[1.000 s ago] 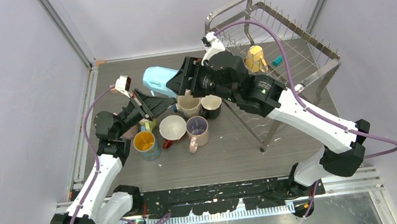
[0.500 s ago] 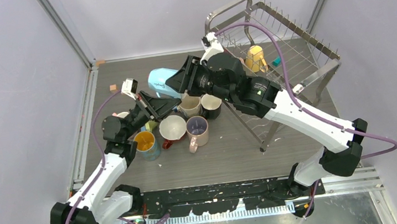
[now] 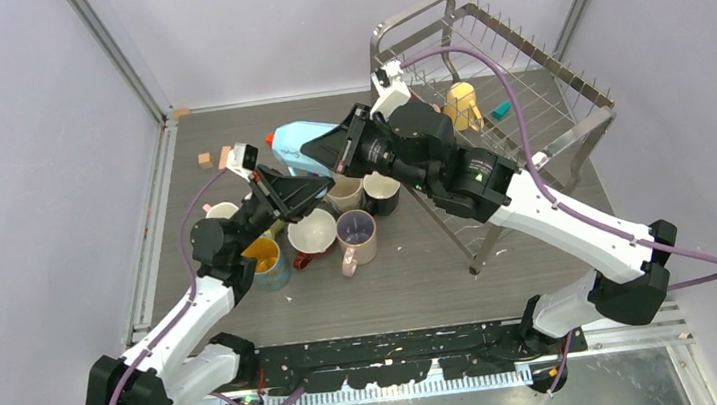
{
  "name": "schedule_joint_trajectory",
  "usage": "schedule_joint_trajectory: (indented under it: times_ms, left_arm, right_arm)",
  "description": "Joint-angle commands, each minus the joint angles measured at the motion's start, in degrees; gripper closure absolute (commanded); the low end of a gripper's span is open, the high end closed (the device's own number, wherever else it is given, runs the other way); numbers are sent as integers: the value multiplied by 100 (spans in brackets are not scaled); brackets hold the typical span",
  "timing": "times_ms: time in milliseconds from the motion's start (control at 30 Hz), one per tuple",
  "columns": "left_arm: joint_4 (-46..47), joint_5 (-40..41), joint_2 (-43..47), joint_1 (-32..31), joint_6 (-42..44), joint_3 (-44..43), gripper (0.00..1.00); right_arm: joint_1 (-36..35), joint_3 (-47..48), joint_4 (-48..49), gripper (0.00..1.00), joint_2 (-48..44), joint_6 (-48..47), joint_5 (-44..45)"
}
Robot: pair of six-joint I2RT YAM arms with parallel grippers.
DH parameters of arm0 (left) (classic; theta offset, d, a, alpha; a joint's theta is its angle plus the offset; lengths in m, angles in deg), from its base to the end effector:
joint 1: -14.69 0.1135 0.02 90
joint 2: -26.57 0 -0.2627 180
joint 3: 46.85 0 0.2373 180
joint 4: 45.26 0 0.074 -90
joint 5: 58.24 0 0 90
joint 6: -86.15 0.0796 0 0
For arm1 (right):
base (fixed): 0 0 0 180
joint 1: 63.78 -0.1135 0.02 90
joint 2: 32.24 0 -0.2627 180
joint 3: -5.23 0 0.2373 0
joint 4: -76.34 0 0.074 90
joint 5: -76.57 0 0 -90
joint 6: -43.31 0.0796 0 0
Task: Unload the cups from the dish rack
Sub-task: Place the cup at the center of the board.
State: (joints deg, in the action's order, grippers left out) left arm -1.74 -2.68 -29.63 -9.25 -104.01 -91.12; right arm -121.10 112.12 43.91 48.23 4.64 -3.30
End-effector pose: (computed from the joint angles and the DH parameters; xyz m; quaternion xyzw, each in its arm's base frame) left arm 0.1874 -0.1324 0.3559 -0.0843 0.5262 -0.8042 0.2632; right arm 0.1957 0.2791 0.4622 0.0203 0.7424 0.5031 0.4420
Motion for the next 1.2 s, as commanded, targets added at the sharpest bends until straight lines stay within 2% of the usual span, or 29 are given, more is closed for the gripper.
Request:
schedule_joint_trajectory:
  times_ms: [0, 67, 100, 167, 267, 333, 467, 567, 733, 800, 967, 1167]
  left_arm:
    - [15, -125, 110, -15, 724, 90, 82]
    - [-231, -120, 160, -14, 815, 121, 74]
    - [-299, -100, 186, -15, 866, 133, 66]
    - [-610, -62, 262, -14, 1021, 146, 58]
    - [-1247, -26, 425, -14, 1338, 107, 41]
    - [-1878, -3, 619, -14, 1697, 47, 34]
    - [-3757, 249, 1164, -14, 2685, -235, 21]
    - [-4931, 509, 1511, -14, 3330, -501, 1]
    - [-6759, 1072, 1726, -8, 4305, -1021, 0]
    - [-7179, 1261, 1748, -10, 4574, -1196, 0]
    - [-7595, 1478, 1683, -7, 4886, -1441, 0]
    - [-8158, 1965, 1545, -5, 5257, -1810, 0]
  right_arm:
    - [10, 166, 262, 99, -150, -211, 562]
    - [17, 197, 204, 99, -154, -279, 602]
    - [17, 228, 149, 99, -154, -315, 626]
    - [11, 298, 45, 99, -154, -418, 684]
    - [10, 435, -163, 99, -146, -565, 774]
    - [12, 544, -360, 99, -154, -668, 848]
    - [9, 965, -1056, 99, -64, -913, 967]
    - [13, 1358, -1818, 99, 65, -1102, 1045]
    - [4, 1796, -3092, 99, 151, -1370, 1239]
    - [-30, 1902, -3559, 99, 181, -1443, 1347]
    - [-422, 2059, -4411, 99, 288, -1565, 1886]
    - [-974, 1881, -4739, 99, 313, -1523, 2157]
